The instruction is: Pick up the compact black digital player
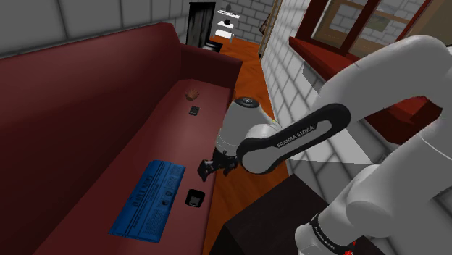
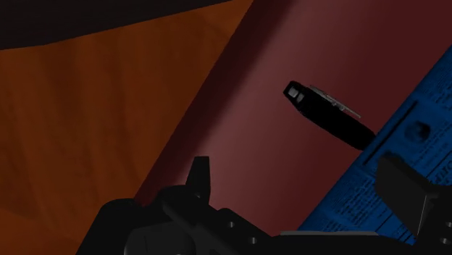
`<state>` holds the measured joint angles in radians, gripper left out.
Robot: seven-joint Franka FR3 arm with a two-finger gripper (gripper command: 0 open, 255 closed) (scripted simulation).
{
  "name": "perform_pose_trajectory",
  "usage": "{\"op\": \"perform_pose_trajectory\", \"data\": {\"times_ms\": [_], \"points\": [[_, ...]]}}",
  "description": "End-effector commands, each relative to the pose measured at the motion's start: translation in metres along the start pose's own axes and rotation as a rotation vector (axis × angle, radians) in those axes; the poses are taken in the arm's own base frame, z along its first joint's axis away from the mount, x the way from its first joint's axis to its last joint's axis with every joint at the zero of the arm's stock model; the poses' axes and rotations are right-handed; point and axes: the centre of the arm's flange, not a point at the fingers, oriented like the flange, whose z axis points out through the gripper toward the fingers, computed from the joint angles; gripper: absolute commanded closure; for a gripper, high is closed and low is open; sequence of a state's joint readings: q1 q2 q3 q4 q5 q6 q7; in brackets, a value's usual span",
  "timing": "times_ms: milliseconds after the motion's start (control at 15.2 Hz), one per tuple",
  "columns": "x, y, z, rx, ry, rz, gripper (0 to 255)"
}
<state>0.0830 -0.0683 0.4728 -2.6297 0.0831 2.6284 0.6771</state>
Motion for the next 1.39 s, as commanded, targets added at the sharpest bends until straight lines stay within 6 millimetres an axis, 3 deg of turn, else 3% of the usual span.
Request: {"op": "perform_pose_trajectory", "data": {"times_ms": [0, 330, 924, 990, 1320], "points": [[-0.001, -0.016, 0.021, 0.006, 0.001, 0.014, 0], [0.001, -0.053, 0.068, 0.014, 0.003, 0.042, 0], [0.0, -0.051, 0.108, 0.014, 0.003, 0.042, 0], [0.0, -0.05, 0.107, 0.014, 0.003, 0.042, 255], [0.0, -0.05, 0.108, 0.014, 0.003, 0.042, 255]]}}
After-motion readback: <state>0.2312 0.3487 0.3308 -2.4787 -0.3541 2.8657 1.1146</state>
